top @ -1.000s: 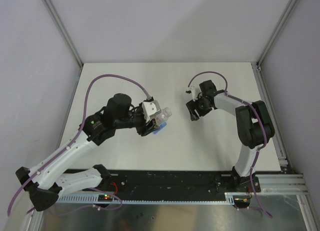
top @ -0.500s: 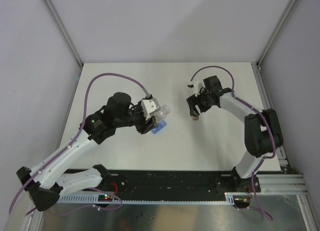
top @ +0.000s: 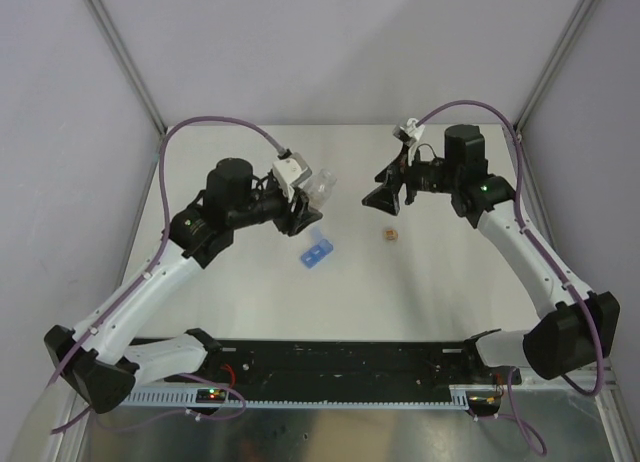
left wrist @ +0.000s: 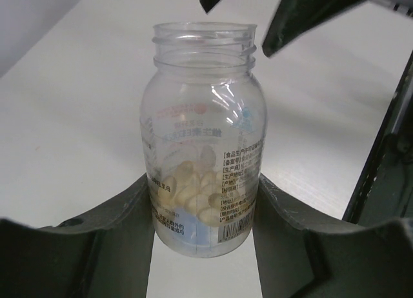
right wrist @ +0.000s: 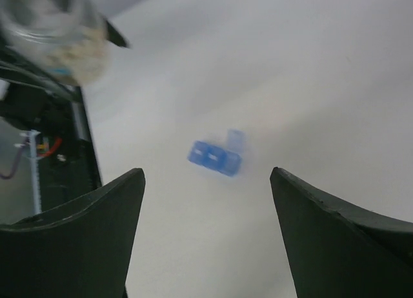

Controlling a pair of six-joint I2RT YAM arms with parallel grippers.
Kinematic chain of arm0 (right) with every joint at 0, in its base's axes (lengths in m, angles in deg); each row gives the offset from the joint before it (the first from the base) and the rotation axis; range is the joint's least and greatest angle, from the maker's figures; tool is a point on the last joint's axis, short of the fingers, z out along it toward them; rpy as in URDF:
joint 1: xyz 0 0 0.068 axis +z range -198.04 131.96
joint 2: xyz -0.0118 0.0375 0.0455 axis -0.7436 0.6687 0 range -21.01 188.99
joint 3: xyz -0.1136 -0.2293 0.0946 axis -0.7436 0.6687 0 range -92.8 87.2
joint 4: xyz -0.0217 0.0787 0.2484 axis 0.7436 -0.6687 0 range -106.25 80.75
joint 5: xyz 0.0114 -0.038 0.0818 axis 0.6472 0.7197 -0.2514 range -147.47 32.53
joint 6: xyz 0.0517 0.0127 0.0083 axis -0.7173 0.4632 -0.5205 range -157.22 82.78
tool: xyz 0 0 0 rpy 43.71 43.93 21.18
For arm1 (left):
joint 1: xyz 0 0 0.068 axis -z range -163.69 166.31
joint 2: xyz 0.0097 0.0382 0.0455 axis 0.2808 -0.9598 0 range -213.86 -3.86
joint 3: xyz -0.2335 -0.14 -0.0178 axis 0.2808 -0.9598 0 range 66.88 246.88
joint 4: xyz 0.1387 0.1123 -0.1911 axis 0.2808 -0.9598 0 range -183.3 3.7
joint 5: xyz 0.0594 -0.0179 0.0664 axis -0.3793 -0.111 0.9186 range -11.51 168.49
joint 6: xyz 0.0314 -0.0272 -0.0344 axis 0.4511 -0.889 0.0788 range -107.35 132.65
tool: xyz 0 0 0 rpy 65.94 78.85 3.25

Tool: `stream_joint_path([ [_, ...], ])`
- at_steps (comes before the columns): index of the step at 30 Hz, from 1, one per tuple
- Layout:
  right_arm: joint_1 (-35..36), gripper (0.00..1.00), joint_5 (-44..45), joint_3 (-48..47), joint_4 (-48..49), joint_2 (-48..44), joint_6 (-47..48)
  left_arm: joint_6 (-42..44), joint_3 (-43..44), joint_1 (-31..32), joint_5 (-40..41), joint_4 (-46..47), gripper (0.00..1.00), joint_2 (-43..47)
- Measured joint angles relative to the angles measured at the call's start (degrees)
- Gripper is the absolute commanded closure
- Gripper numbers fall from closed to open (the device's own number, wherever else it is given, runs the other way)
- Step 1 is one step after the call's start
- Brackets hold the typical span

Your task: Sort the pills into containers

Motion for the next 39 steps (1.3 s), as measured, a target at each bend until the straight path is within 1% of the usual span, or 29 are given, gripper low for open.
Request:
stream_joint_path([
  [5, 0.8, 0.15, -8.7, -0.1, 6.6, -2.5, -6.7, -3.7, 2.8, -0.3, -3.0, 2.9, 1.0, -2.3],
  [9, 1.8, 0.14, -12.1, -0.1, 9.9, -2.9, -10.6, -5.4, 3.2, -0.3, -4.9, 3.8, 1.0, -3.3],
  [13, 3.2, 0.12, -13.2, -0.1, 11.9, -3.3, -13.7, -6.7, 3.2, -0.3, -6.4, 4.0, 1.0, -3.7],
  [20, 5.7, 0.07, -11.9, -4.3, 12.0, -2.9, -17.0, -7.3, 3.2, 1.1, -5.6, 4.1, 1.0, -3.7],
  [27, 7.6, 0.06, -8.8, -10.4, 9.9, 0.9, -19.2, -6.7, 3.2, 4.0, -0.9, 4.0, 1.0, -3.7],
  [34, 9.3, 0.07, -5.3, -11.1, 6.8, 3.9, -20.0, -5.2, 3.2, 5.9, 3.5, 4.0, 1.0, -3.7],
  [39, 10.2, 0.13, -4.3, -11.1, 5.5, 5.1, -20.2, -4.2, 3.2, 6.5, 6.4, 3.7, 1.0, -3.7],
])
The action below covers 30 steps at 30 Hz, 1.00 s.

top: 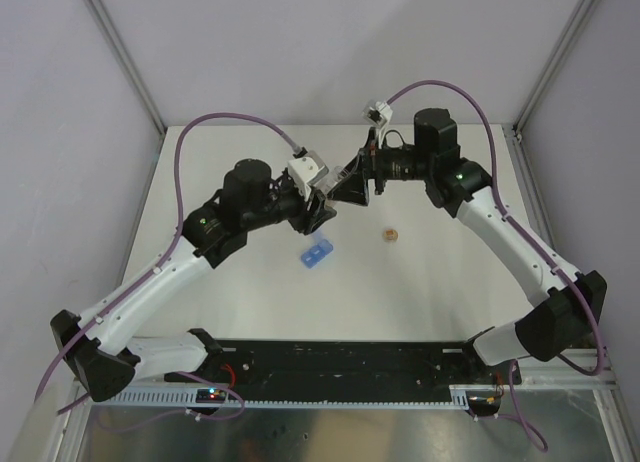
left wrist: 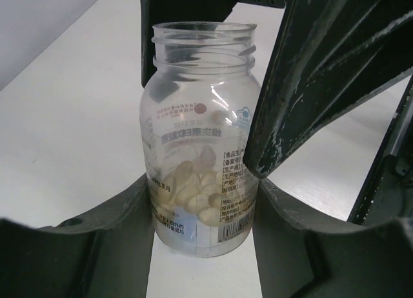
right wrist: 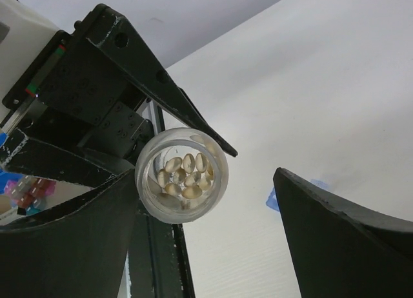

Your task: Sort the pills into containers

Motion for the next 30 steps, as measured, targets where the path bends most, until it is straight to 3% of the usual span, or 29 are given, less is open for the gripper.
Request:
stream_joint_path([
  [7, 0.7, 0.23, 0.1, 0.0, -0.1, 0.6, -0.2, 1.0, 0.0, 0.8, 2.4, -0.2, 1.0, 0.0],
  [10, 1.0, 0.35, -0.1, 0.0, 0.0, 0.7, -0.6, 1.6, 0.0, 1.2, 3.2, -0.2, 1.0, 0.0],
  [14, 1.4, 0.61, -0.6, 0.0, 0.0, 0.8, -1.1, 2.0, 0.0, 1.4, 4.5, -0.5, 0.97, -0.3],
  [17, 1.3, 0.84, -0.7, 0.0, -0.2, 0.9, -1.4, 2.0, 0.0, 1.5, 4.6, -0.6, 0.84, -0.4],
  [20, 1.0, 0.97, -0.9, 0.0, -0.1, 0.9, -1.8, 2.1, 0.0, 1.6, 5.0, -0.5, 0.62, -0.3],
  [24, 0.3, 1.0, -2.0, 0.0, 0.3, 0.9, -3.2, 2.4, 0.0, 1.9, 5.5, 0.2, 0.36, -0.3],
  [30, -2.5, 1.0, -1.9, 0.0, 2.7, 0.9, -8.9, 4.3, 2.3, 2.0, 6.2, -0.2, 0.17, -0.3],
])
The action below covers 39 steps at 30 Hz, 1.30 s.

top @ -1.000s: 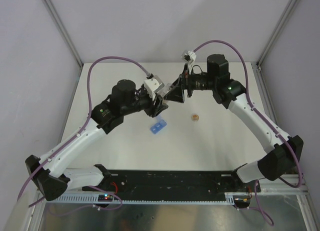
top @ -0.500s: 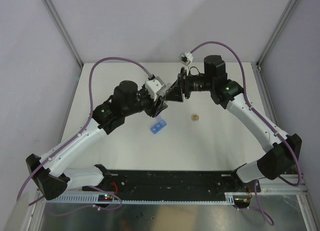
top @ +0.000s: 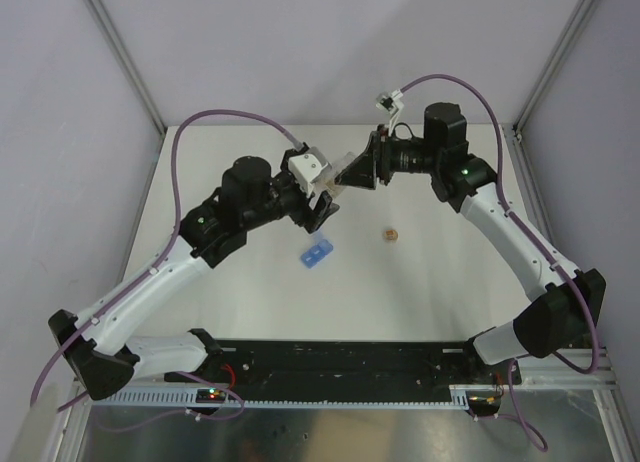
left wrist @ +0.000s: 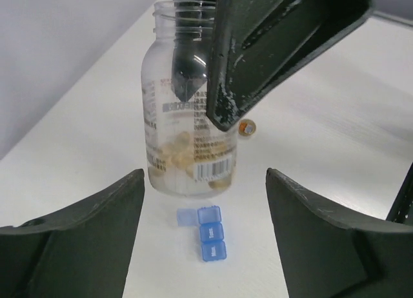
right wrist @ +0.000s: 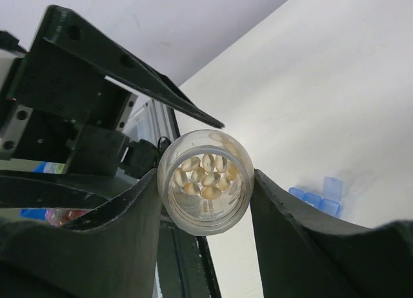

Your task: Sort the pills into containers

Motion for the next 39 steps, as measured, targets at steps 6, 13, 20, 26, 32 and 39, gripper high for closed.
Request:
stream_joint_path([
  [6, -2.3, 1.0, 0.0, 0.1, 3.8, 0.0, -6.2, 0.5, 3.7, 0.0, 0.0, 0.0, 0.05, 0.0],
  [13, -4.8, 1.0, -1.8, 2.6, 11.2, 0.0, -15.5, -0.5, 7.3, 0.0, 0.1, 0.0, 0.0, -1.1],
  [20, -6.1, 1.0, -3.3, 3.4, 17.9, 0.0, -23.5, -2.5, 9.0, 0.0, 0.3, 0.5, 0.0, -2.8],
  [26, -6.2, 1.0, -4.2, 4.1, 21.3, 0.0, -27.6, -3.5, 9.0, 0.0, 0.9, 1.1, 0.0, -3.6],
  [32, -6.2, 1.0, -4.7, 5.0, 23.2, 0.0, -30.0, -4.1, 9.2, 0.0, 1.2, 1.9, 0.07, -4.0],
  [39, -6.4, 1.0, -4.8, 5.6, 24.2, -0.1, -31.4, -4.3, 9.3, 0.0, 1.2, 2.6, 0.16, -4.1],
])
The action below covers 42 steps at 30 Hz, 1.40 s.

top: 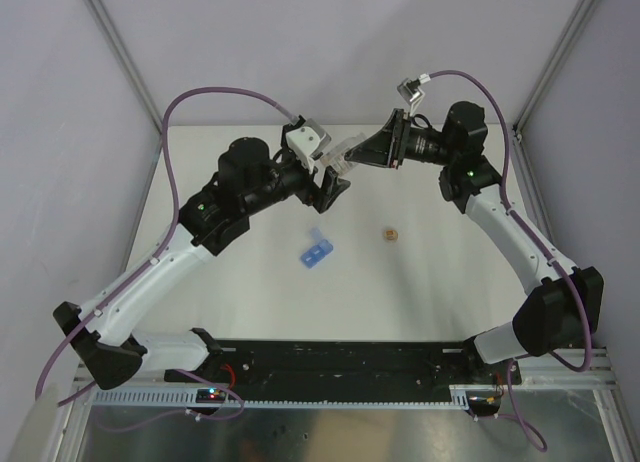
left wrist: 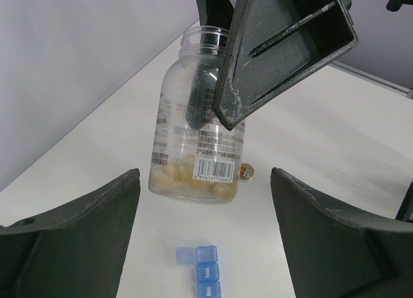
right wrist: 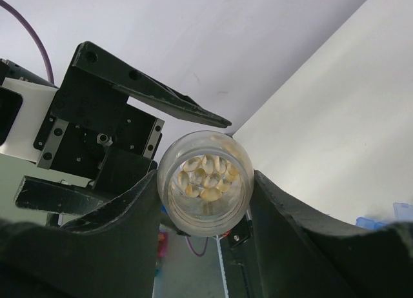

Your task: Sort the pills into containers

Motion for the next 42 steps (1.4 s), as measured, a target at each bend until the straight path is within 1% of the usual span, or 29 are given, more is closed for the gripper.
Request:
stream_joint_path([
  [10, -0.5, 1.0, -0.3, 0.9, 1.8, -0.4, -2.2, 0.0, 0.0, 0.0, 0.2, 0.4, 0.19, 0.0],
  [19, -0.5, 1.0, -0.5, 1.5, 2.9, -0.7, -3.3, 0.0, 0.0, 0.0, 0.8, 0.5, 0.19, -0.9],
  [24, -0.6, 1.0, -0.5, 1.8, 3.4, -1.0, -3.7, 0.0, 0.0, 0.0, 1.1, 0.8, 0.27, -1.3],
  [32, -0.8, 1.0, -0.6, 1.9, 4.2, -1.4, -4.0, 0.0, 0.0, 0.0, 1.1, 0.9, 0.33, -1.5],
  [37, -0.9, 1.0, -0.6, 1.9, 4.2, -1.4, -4.1, 0.0, 0.0, 0.0, 1.0, 1.2, 0.31, -1.6],
  [42, -0.9, 1.0, -0.7, 2.4, 4.3, -1.5, -4.1, -0.1, 0.0, 0.0, 1.0, 1.2, 0.26, -1.7],
])
